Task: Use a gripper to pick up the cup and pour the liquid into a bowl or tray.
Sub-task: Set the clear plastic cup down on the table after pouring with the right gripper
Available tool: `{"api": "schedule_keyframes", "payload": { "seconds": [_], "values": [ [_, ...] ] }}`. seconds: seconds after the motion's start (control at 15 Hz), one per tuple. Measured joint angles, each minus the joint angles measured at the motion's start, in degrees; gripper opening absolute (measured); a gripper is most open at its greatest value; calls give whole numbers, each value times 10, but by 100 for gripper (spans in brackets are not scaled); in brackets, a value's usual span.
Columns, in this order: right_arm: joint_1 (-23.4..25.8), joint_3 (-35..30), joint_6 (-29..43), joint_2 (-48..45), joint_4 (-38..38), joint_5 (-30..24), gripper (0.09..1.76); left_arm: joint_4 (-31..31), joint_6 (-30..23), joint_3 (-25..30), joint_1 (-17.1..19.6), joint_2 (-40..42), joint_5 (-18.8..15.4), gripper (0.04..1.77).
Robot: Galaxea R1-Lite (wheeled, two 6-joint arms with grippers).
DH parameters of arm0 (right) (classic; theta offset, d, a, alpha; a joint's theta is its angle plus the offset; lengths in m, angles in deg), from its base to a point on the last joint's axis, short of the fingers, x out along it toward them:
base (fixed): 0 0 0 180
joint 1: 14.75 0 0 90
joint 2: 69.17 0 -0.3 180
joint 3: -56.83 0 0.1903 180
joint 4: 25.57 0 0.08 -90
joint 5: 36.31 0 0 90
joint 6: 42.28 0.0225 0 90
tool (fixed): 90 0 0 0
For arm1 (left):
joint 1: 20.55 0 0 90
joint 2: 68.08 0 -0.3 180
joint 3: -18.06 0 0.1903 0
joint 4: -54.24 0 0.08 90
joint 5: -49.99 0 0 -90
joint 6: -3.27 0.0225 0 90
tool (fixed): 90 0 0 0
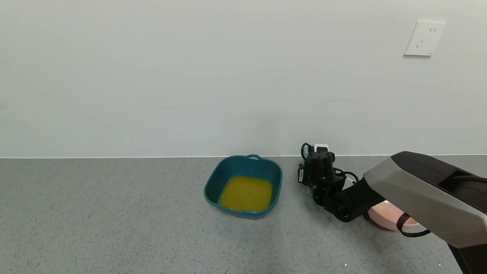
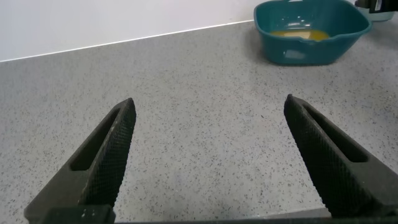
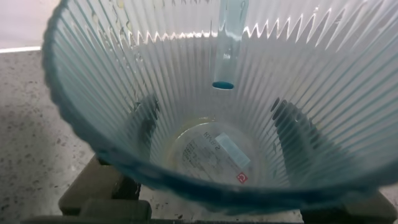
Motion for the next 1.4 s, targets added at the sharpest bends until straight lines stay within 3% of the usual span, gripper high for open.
{"api": "schedule_keyframes", "payload": {
  "seconds": [0.47,0.8,1.4],
  "values": [
    [2,6,0,13,2,0,135,0,0,0,0,0,0,172],
    [0,7,0,14,6,0,153,0,0,0,0,0,0,172],
    [-4,2,0,5,19,-1,165,0,0,0,0,0,0,172]
  ]
}}
